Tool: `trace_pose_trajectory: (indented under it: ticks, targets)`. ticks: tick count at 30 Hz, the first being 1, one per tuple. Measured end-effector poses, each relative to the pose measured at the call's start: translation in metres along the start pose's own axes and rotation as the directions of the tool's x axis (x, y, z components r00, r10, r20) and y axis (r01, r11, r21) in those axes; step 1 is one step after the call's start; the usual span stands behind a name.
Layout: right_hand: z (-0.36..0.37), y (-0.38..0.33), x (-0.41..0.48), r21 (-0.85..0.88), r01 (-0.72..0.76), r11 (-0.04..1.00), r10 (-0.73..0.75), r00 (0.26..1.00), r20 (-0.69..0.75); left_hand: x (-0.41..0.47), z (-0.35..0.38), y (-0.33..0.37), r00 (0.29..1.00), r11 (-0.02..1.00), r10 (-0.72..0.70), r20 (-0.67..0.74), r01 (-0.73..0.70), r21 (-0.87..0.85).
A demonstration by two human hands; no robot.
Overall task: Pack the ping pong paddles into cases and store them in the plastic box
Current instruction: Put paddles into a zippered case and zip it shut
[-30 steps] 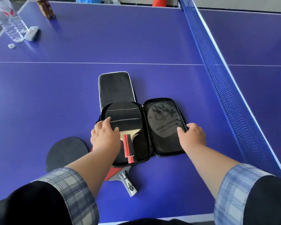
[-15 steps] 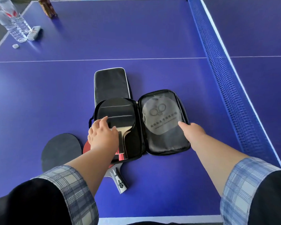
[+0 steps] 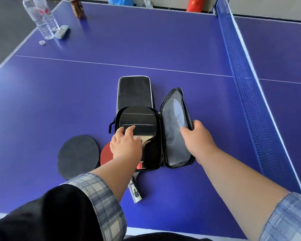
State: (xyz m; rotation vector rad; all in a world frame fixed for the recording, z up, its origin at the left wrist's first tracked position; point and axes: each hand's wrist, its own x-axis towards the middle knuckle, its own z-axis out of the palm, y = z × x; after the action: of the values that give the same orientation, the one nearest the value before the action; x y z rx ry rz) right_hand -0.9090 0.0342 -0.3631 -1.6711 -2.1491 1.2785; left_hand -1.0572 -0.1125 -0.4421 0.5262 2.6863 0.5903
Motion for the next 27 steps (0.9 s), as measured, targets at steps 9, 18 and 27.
trace_pose_trajectory:
  ticks: [9, 18, 27]
  targets:
    - [0.062, -0.053, -0.033, -0.024, 0.057, 0.998, -0.054, 0.994, 0.096, 0.014, -0.013, -0.028, 0.987, 0.951, -0.129, 0.092, 0.15, -0.27]
    - [0.141, -0.075, -0.057, -0.118, 0.105, 0.987, -0.08, 0.976, 0.201, 0.027, -0.037, -0.046, 0.931, 0.749, -0.178, 0.319, 0.339, -0.57]
    - [0.182, -0.063, -0.059, -0.326, 0.184, 0.927, -0.125, 0.973, 0.195, 0.041, -0.046, -0.065, 0.782, 0.512, -0.211, 0.586, 0.599, -0.615]
